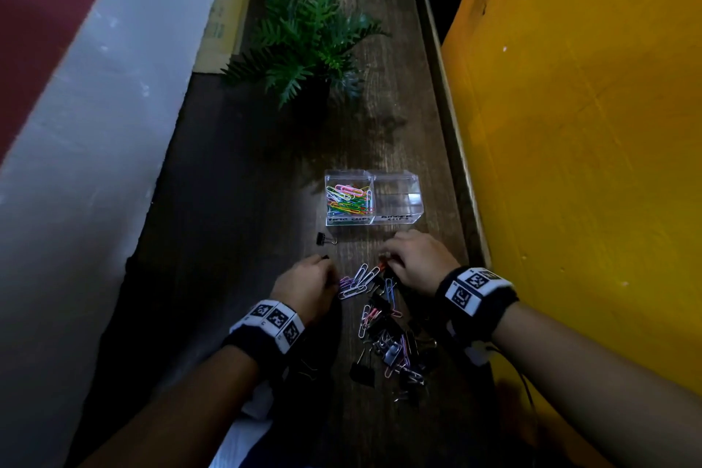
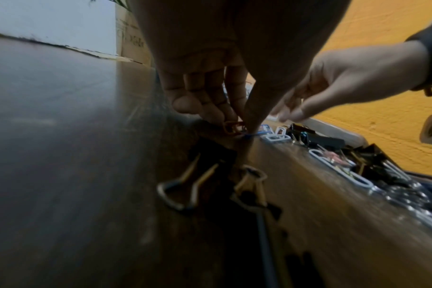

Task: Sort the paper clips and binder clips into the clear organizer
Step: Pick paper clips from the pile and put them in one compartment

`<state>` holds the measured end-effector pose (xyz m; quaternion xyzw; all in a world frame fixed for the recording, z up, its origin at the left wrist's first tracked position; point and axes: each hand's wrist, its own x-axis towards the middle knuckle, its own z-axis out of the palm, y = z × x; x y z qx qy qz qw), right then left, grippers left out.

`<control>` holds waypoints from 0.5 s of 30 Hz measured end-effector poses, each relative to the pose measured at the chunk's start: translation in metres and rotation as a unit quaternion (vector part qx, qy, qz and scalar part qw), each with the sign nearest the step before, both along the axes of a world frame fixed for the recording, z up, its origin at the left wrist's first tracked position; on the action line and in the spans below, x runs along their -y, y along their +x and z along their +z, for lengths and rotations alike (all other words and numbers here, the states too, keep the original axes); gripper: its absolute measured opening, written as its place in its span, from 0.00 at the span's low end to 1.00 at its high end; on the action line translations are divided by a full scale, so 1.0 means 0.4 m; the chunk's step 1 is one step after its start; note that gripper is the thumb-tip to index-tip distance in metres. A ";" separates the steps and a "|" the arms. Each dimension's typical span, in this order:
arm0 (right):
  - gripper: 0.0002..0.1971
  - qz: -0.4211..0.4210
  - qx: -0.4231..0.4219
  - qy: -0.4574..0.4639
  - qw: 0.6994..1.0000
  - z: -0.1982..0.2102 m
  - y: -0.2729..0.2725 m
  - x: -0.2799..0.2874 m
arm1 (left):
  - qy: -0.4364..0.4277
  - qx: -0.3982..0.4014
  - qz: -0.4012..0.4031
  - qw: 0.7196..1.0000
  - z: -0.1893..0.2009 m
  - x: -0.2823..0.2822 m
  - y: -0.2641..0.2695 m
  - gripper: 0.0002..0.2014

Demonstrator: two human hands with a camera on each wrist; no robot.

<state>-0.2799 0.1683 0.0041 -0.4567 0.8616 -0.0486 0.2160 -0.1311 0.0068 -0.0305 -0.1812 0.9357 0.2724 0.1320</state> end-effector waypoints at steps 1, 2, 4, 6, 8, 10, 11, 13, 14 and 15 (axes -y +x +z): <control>0.14 0.014 -0.003 0.025 1.000 0.002 0.000 0.008 | 0.001 0.004 0.004 1.000 0.001 0.005 0.001 0.07; 0.14 0.027 -0.008 0.047 0.999 0.005 0.000 0.015 | 0.002 0.009 0.006 1.000 0.003 0.010 0.003 0.07; 0.14 0.051 -0.019 0.076 0.996 0.012 0.001 0.027 | 0.008 0.019 0.007 1.000 0.007 0.018 0.007 0.06; 0.12 0.067 -0.030 0.087 0.994 0.015 0.002 0.036 | 0.018 0.021 0.011 1.000 0.008 0.025 0.012 0.05; 0.11 0.078 -0.039 0.093 0.992 0.015 0.003 0.041 | 0.033 0.023 0.025 0.999 0.008 0.032 0.017 0.04; 0.10 0.075 -0.037 0.103 0.991 0.014 0.003 0.045 | 0.046 0.026 0.041 0.998 0.009 0.038 0.022 0.03; 0.09 0.072 -0.033 0.108 0.991 0.014 0.004 0.046 | 0.050 0.027 0.047 0.997 0.010 0.041 0.024 0.03; 0.08 0.072 -0.018 0.109 0.991 0.013 0.004 0.047 | 0.059 0.027 0.052 0.997 0.011 0.044 0.027 0.02; 0.06 0.069 -0.008 0.107 0.992 0.013 0.004 0.047 | 0.065 0.024 0.054 0.996 0.011 0.045 0.027 0.02; 0.06 0.062 0.005 0.107 0.992 0.015 0.005 0.047 | 0.072 0.020 0.058 0.995 0.011 0.045 0.029 0.02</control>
